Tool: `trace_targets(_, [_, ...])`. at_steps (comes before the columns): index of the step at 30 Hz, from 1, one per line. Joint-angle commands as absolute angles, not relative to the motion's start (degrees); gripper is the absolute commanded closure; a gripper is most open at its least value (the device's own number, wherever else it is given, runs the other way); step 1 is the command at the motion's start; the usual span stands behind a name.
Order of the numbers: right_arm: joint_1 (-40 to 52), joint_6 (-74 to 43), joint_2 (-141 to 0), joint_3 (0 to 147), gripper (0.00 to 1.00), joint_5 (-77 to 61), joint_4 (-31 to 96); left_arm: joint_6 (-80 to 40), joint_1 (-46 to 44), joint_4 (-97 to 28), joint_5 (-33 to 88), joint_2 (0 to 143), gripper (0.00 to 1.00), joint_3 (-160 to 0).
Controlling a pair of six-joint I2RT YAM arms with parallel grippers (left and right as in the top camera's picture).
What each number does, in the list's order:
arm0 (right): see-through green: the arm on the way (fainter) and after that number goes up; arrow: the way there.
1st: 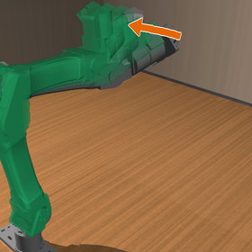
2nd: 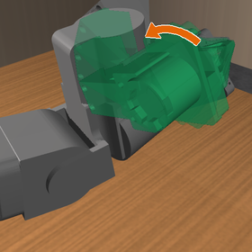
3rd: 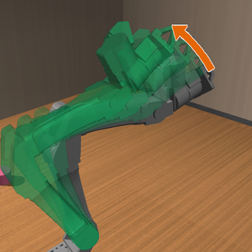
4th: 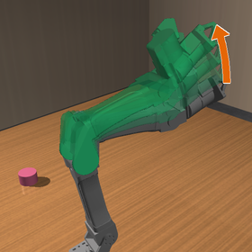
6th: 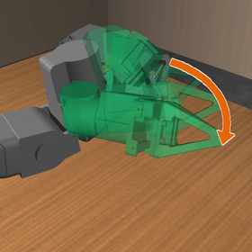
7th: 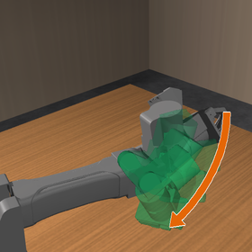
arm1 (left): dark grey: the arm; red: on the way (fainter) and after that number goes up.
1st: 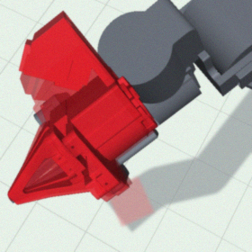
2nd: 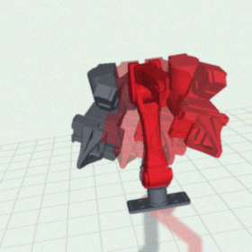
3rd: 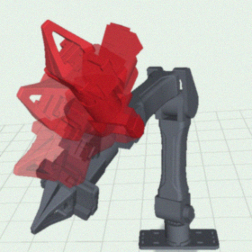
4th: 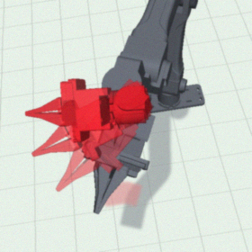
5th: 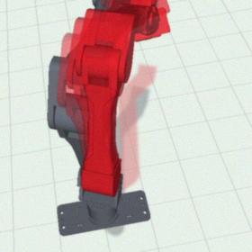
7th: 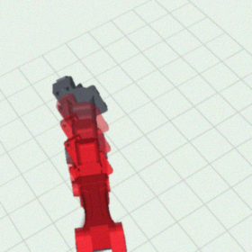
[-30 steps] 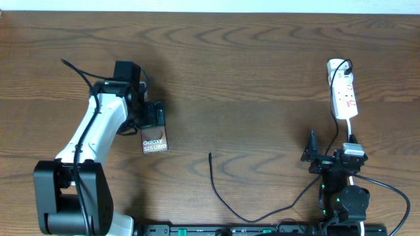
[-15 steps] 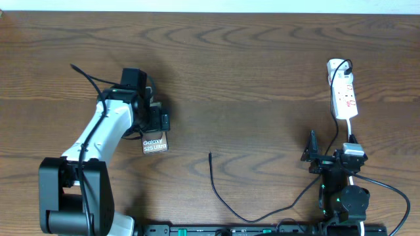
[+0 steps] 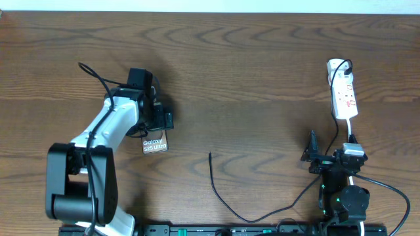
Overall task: Plug charger to phone and switch on socket
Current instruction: 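Lower the left gripper and close it on the phone's long edges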
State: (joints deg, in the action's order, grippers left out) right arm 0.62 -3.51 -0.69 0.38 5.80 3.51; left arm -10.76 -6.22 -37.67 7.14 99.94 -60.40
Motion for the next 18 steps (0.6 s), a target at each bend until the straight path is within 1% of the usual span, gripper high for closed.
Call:
trace_targets(1, [1.17,-4.23,-0.38,0.32,0.01,5.63,3.68,-11.7,-6.31,-37.17,6.37,100.62,0.02,-60.1])
trace_targets(6, [1.17,-4.23,-0.38,0.32,0.01,5.63,3.68,-11.7,-6.28,-36.34,6.04,100.64,0.02,-60.1])
trace_targets(11, [1.17,-4.23,-0.38,0.32,0.01,5.63,3.68,-11.7,-6.28,-36.16,2.42,100.68,0.02,-60.1])
trace_targets(18, [1.17,-4.23,-0.38,0.32,0.01,5.63,3.68,-11.7,-6.31,-35.24,2.31,100.73,0.02,-60.1])
